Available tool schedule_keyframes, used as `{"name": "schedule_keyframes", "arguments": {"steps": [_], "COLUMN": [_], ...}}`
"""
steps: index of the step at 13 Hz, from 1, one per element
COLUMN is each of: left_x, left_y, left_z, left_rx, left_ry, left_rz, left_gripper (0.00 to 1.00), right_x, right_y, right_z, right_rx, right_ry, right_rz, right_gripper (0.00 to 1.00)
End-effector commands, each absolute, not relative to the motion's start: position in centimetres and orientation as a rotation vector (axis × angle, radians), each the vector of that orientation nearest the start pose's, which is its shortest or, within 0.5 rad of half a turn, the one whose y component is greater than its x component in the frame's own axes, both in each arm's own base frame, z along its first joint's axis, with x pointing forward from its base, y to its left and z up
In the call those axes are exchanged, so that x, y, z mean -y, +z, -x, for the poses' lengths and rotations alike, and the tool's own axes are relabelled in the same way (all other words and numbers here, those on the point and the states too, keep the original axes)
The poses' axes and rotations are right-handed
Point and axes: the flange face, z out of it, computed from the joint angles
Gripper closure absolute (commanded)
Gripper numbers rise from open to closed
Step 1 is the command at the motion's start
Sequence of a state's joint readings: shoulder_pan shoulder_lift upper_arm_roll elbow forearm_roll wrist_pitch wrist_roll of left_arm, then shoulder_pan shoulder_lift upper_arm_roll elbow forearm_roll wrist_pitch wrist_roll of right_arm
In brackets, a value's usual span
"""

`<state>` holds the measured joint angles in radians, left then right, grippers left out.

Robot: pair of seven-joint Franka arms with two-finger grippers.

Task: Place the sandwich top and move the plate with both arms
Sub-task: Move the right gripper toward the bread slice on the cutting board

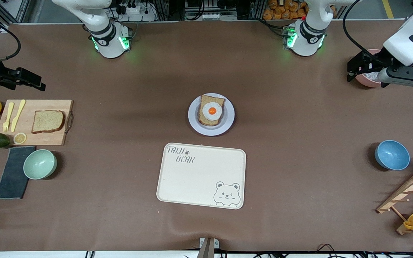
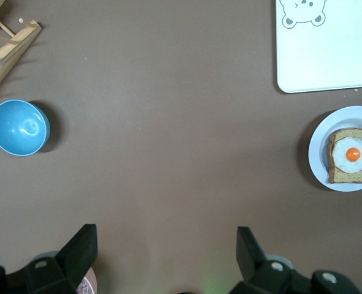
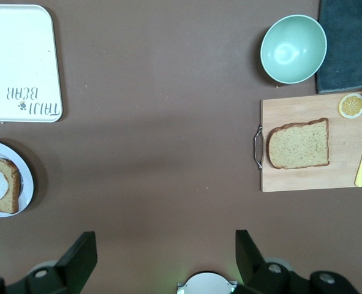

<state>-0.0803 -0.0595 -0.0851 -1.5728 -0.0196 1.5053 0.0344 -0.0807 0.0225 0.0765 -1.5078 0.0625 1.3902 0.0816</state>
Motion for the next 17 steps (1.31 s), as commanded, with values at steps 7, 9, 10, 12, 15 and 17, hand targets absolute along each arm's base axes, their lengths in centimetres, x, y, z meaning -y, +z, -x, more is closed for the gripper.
{"name": "schedule_keyframes", "arguments": {"steps": [7,9,10,12,15,17], "left_x": [10.3,10.2,10.2,10.3,10.3,10.4], "left_y": [64.4,64.1,63.8,62.0,60.0,59.2], "left_z": [-52.3,-52.4,-52.5,-52.5,-52.1,-52.0], "left_rx": [-0.193,-0.19,-0.188,-0.19,-0.175,-0.174], "left_ry": [0.037,0.038,0.045,0.104,0.189,0.195], "left_rz": [3.148,3.151,3.153,3.154,3.21,3.212], "left_gripper": [0.0,0.0,0.0,0.0,0.0,0.0], "right_x": [0.4,1.4,1.6,1.7,2.9,4.4], "right_y": [61.2,61.0,60.9,60.9,59.5,58.4], "right_z": [-55.1,-55.1,-55.1,-55.2,-55.3,-55.2], "right_rx": [-0.137,-0.165,-0.17,-0.175,-0.208,-0.25], "right_ry": [0.268,0.272,0.272,0.269,0.31,0.339], "right_rz": [3.084,3.08,3.08,3.078,3.068,3.054], "right_gripper": [0.0,0.0,0.0,0.0,0.0,0.0]}}
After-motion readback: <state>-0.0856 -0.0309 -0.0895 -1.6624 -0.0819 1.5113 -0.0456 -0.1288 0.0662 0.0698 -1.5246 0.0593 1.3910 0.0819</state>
